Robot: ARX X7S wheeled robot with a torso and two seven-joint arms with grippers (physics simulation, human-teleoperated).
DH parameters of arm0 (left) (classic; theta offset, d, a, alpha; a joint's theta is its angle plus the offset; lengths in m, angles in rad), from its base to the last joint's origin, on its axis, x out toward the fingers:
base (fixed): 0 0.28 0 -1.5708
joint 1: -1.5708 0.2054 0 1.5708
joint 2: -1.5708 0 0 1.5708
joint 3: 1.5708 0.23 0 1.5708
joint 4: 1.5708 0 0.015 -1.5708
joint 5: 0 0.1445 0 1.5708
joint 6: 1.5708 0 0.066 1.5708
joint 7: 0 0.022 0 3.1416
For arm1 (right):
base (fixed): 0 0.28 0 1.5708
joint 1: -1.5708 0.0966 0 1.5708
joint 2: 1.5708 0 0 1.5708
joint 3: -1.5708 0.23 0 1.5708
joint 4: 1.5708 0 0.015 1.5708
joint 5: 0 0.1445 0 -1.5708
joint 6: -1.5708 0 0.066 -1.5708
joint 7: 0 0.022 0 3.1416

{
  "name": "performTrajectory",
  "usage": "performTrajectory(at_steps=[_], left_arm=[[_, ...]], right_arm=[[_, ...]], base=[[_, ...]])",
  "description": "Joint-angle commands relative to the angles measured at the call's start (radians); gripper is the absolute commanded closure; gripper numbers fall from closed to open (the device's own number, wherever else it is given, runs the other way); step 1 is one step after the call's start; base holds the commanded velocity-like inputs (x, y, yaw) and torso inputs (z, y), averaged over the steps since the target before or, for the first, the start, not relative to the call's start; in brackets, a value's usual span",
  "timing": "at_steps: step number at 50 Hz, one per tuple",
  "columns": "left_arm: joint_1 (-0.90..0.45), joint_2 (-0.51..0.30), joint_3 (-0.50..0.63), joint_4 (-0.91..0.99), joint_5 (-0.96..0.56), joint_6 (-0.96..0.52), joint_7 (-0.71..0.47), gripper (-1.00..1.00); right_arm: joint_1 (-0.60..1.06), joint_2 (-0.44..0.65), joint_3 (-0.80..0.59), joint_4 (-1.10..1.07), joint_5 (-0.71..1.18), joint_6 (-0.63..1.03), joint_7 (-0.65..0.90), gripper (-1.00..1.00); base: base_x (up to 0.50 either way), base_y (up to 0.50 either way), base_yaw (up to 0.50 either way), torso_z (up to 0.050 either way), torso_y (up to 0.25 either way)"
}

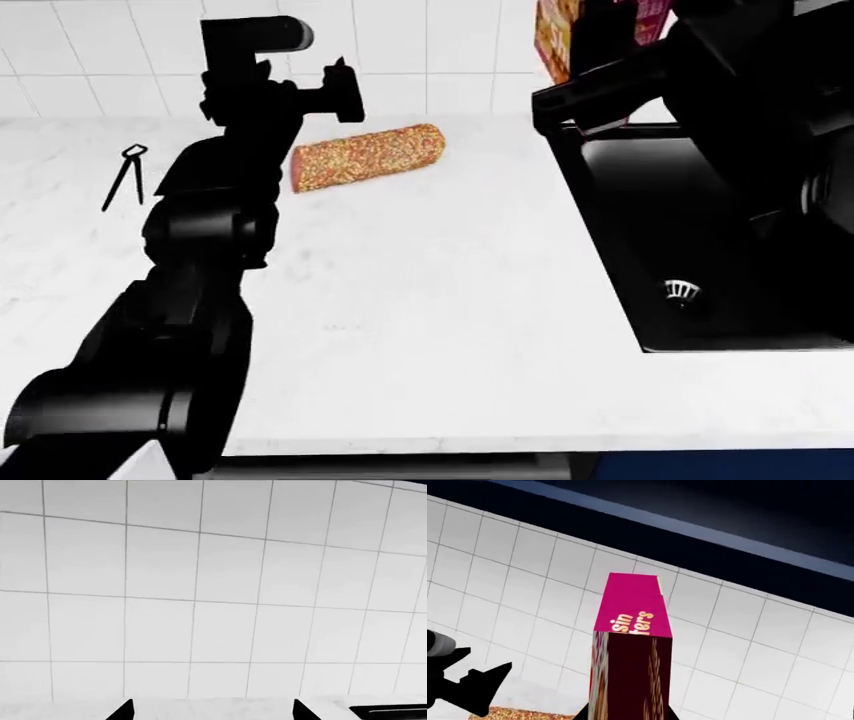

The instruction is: Pick the boxed food and cereal from the counter and place them in the cabinets closest to them.

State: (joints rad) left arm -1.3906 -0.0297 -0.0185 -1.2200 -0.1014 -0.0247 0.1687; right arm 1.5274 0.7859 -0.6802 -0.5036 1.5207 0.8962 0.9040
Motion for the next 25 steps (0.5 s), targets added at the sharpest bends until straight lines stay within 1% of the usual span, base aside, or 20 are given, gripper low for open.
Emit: performTrajectory(at_steps=[1,15,25], left_arm=[[0.0,0.012,-0.117,-0.089,0.06,0.09,0.091,-1.0],[-0.002,0.014,-0.161,-0.089,0.082,0.103,0.105,-1.0],[-0.001,0.015,-0.167,-0.089,0.089,0.104,0.105,-1.0]], right_arm=[[0.1,-0.034,-0.04,0.053,0.014,0.096,-0.028,1.0],[0.105,-0.038,-0.048,0.062,0.013,0.104,-0.029,1.0],[0.1,-0.029,-0.04,0.056,0.023,0.095,-0.022,1.0]], base=[[0.5,-0.01,0.0,0.0,0.0],[0.5,-0.01,0.0,0.0,0.001],[0.5,-0.01,0.0,0.0,0.001]])
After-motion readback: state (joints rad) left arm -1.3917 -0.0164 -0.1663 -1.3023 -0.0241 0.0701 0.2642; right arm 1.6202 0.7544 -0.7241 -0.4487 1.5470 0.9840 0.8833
